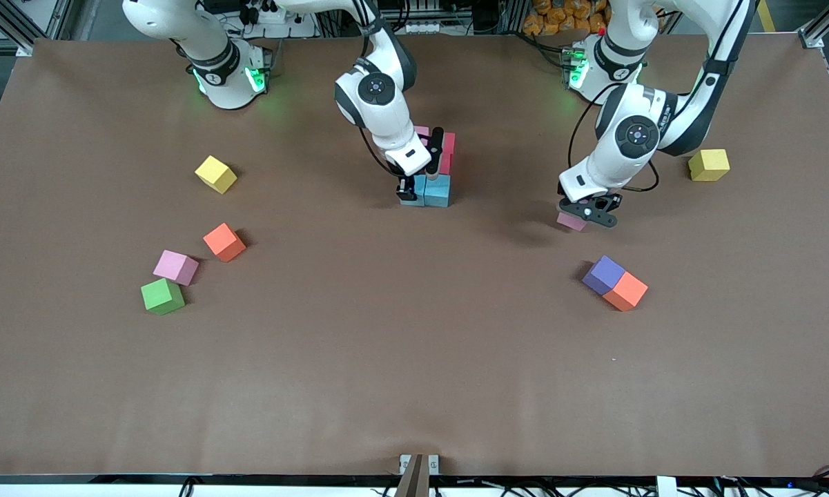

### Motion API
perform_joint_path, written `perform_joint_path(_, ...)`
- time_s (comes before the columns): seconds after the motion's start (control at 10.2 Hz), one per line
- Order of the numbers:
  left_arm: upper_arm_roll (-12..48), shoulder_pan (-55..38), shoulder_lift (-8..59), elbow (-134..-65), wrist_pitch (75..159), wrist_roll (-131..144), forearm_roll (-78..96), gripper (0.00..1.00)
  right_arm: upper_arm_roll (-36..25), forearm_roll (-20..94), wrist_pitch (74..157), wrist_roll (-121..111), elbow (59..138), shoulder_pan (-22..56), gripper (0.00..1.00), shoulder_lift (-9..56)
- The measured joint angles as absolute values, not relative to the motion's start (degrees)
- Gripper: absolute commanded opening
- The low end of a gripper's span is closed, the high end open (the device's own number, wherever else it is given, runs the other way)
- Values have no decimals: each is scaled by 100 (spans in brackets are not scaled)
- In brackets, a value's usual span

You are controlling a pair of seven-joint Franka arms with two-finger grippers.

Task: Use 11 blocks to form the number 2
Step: 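Carry pink to column with the left gripper while the right gripper reaches orange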

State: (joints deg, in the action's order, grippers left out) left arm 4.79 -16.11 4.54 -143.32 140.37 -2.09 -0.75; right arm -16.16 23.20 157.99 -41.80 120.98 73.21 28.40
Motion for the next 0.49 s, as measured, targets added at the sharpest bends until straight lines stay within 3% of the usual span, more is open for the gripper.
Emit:
perform_joint_path(0.29, 1033, -1682, 351, -13696, 13276, 590, 723, 20, -1640, 2361, 15809, -4173, 12061, 7305, 100, 2909)
perform_joint_path(0.49, 1528, -1742, 337, -13353, 12932, 1939, 776, 20, -1679, 2369, 15352, -4169, 11956, 7188, 100, 2767)
